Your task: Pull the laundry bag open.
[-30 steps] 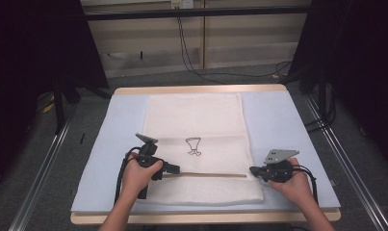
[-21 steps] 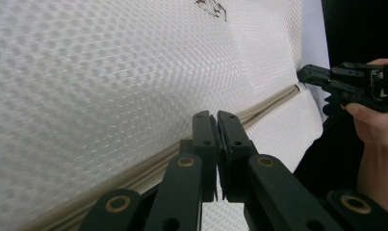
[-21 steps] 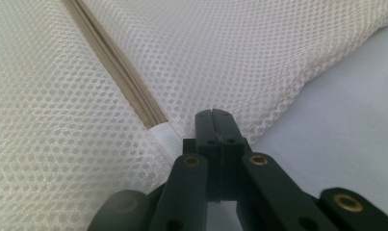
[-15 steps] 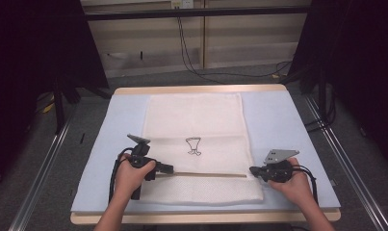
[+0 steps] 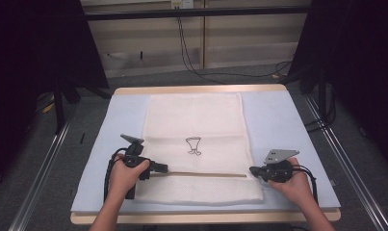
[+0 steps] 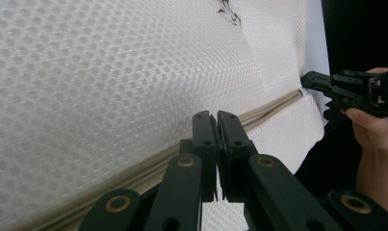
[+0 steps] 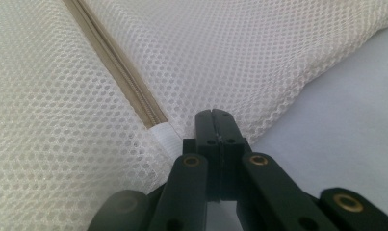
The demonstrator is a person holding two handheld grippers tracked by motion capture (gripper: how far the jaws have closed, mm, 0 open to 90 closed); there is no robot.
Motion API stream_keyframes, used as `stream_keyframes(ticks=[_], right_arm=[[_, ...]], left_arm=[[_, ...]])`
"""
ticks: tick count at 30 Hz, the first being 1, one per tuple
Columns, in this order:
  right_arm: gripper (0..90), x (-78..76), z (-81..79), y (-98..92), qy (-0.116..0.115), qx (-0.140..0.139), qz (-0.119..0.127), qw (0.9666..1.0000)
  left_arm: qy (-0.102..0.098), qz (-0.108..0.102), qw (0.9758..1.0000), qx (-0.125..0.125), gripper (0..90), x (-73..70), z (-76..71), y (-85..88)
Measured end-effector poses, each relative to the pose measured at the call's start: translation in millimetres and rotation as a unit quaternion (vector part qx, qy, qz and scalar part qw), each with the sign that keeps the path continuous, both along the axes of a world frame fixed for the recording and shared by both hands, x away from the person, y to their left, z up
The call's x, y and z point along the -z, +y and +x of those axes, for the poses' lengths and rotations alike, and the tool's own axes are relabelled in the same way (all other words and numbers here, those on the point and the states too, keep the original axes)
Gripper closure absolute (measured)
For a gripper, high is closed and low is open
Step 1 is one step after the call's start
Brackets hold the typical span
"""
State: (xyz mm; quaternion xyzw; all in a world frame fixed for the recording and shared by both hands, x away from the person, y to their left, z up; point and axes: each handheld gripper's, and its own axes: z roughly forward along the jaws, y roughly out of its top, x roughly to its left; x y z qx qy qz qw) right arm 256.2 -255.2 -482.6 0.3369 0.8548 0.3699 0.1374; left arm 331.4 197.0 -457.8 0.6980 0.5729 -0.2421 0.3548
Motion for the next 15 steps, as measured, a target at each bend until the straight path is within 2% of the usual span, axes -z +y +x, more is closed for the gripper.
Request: stream_keyframes(ticks=[5,6,7,8,9,12,15], right_arm=[[90.0,-0.1,-0.1,0.0,0.001,0.000,0.000,1.0000],[90.0,-0.1,-0.1,0.1,0.001,0.000,0.000,1.0000],[90.0,-0.1,-0.1,0.0,0.001,0.001,0.000,1.0000],[90.0,-0.1,-0.1,0.0,0.001,0.001,0.000,1.0000],[90.0,-0.1,-0.1,0.0,0.001,0.001,0.000,1.0000],[90.0,0.1,0.1,-0.1,0.000,0.001,0.001,1.0000],[90.0,0.2,0.2,-0.2,0.000,0.001,0.001,1.0000]], left_arm=[[-0.004,-0.004,1.0000,-0.001,87.3,-0.5,0.3,3.7],[-0.004,0.006,1.0000,-0.003,87.3,-1.4,0.4,4.4],[-0.006,0.007,0.9999,-0.003,87.2,-1.5,0.6,5.4],[-0.005,-0.004,1.0000,-0.006,87.3,-1.0,0.4,6.4],[-0.005,0.003,1.0000,-0.005,87.3,-1.6,0.4,7.8],[-0.004,-0.006,0.9999,-0.012,87.3,-1.8,0.2,12.9],[-0.003,-0.005,0.9999,-0.013,87.3,-1.9,0.3,18.2]])
